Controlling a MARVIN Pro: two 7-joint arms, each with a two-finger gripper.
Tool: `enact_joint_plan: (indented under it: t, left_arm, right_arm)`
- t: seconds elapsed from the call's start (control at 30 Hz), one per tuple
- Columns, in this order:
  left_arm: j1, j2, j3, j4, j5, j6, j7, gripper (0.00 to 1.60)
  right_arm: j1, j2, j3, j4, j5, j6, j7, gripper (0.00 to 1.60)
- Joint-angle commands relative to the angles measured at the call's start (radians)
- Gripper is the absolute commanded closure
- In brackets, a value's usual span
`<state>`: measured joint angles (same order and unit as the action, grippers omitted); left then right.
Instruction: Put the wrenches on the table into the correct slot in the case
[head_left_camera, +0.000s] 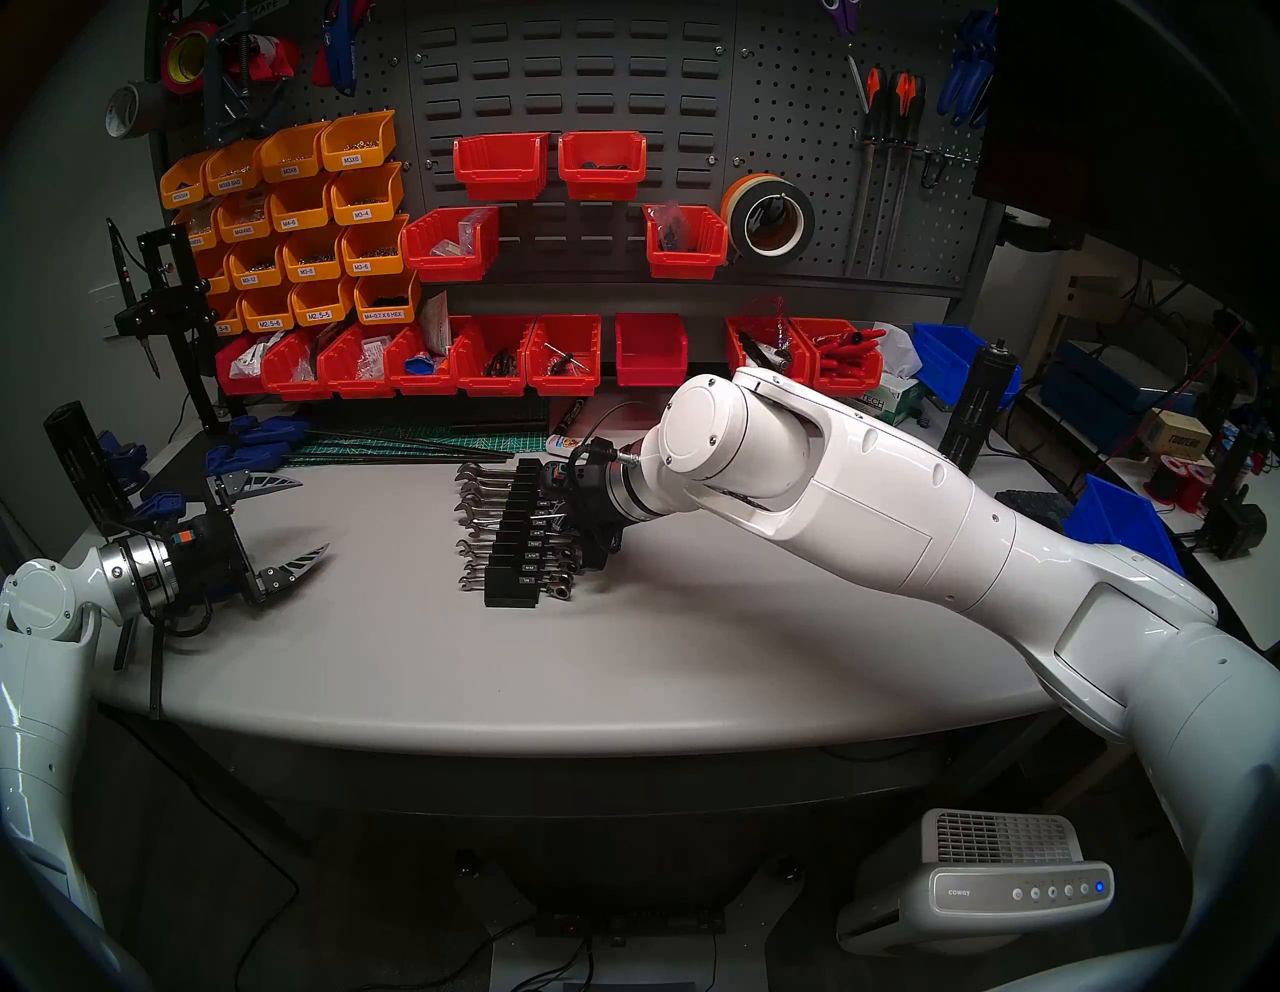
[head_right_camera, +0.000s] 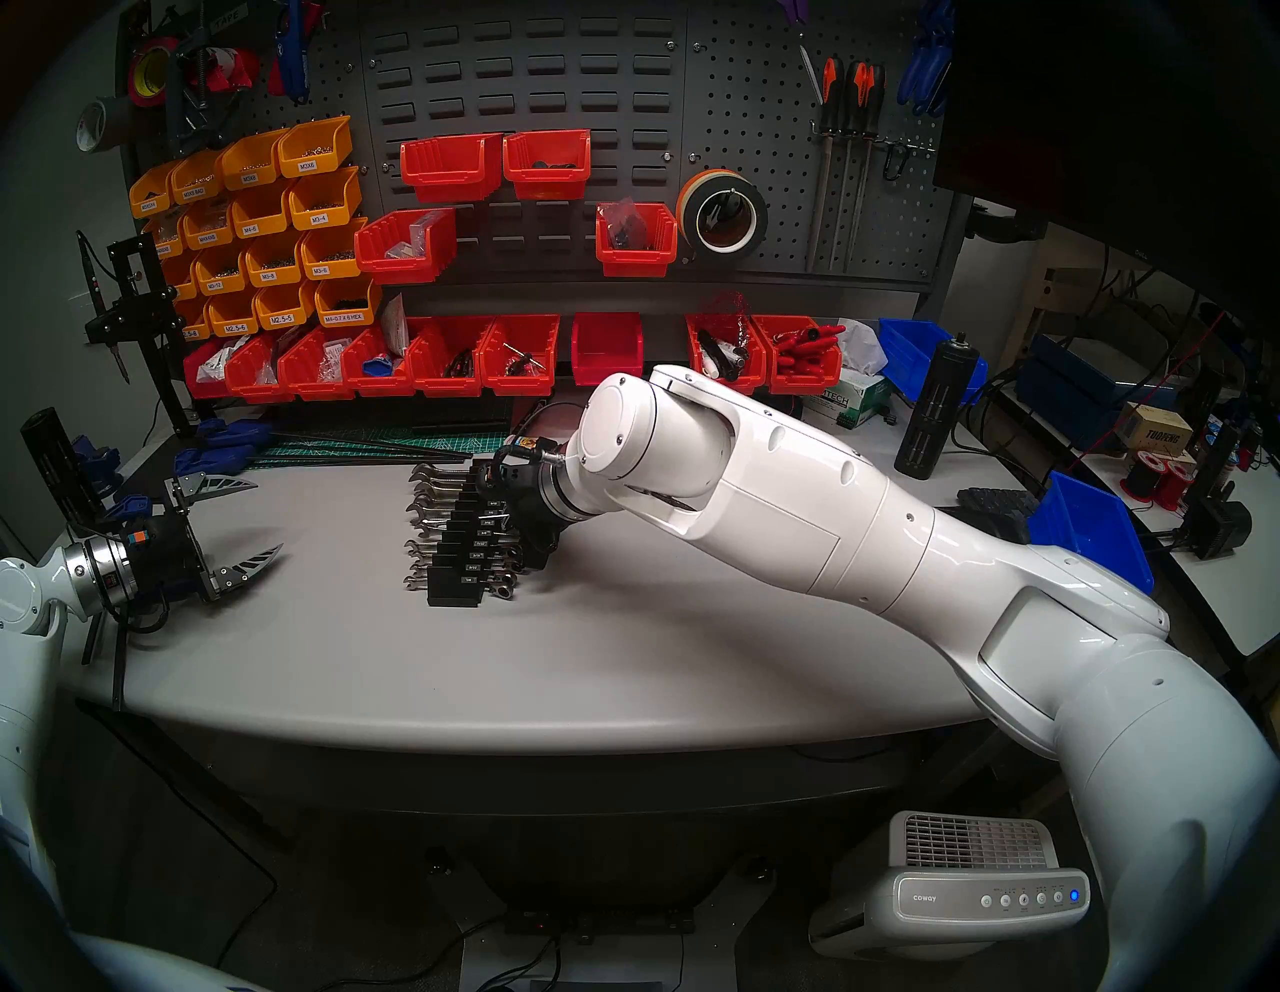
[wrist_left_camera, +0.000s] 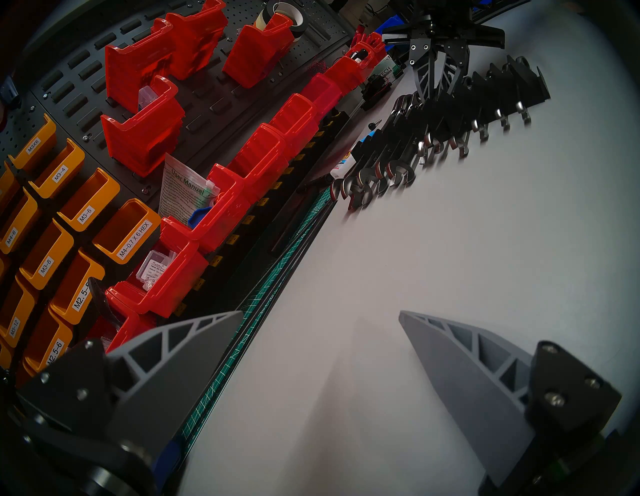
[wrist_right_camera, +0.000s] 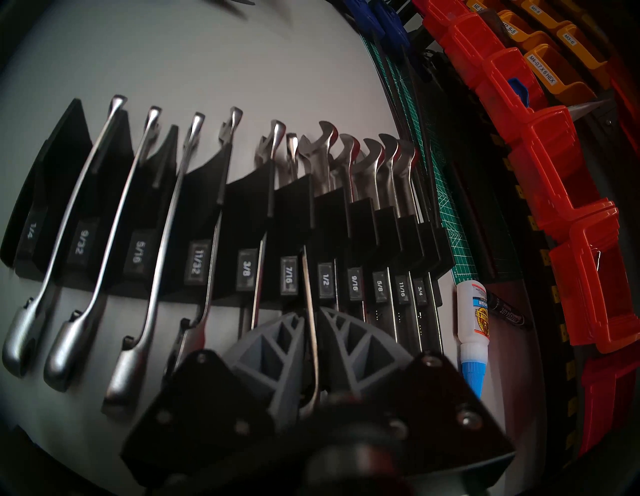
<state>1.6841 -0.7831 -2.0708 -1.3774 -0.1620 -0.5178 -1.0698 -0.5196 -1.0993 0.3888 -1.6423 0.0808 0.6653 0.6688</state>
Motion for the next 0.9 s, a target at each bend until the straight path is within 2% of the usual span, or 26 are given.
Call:
enact_joint_plan:
  t: [0.0, 0.13, 0.17, 0.43, 0.87]
  left_arm:
    - [-0.017, 0.011, -0.016, -0.012, -0.013, 0.003, 0.004, 0.0]
    - [-0.017, 0.011, -0.016, -0.012, -0.013, 0.003, 0.004, 0.0]
    - [-0.017, 0.011, -0.016, -0.012, -0.013, 0.003, 0.004, 0.0]
    - [-0.017, 0.011, -0.016, -0.012, -0.013, 0.003, 0.004, 0.0]
    - [-0.017, 0.011, -0.016, -0.012, -0.013, 0.003, 0.004, 0.0]
  right_arm:
    - [0.026, -0.008, 0.015, -0.005, -0.001, -0.005, 0.003, 0.71]
    - [0.026, -0.01, 0.016, -0.003, -0.001, -0.005, 0.002, 0.67]
    - [0.027, -0.011, 0.016, -0.003, -0.001, -0.005, 0.003, 0.55]
    - [0.027, -0.013, 0.017, -0.003, -0.002, -0.002, 0.002, 0.6]
    - [0.033, -0.011, 0.022, -0.007, -0.005, -0.003, 0.002, 0.53]
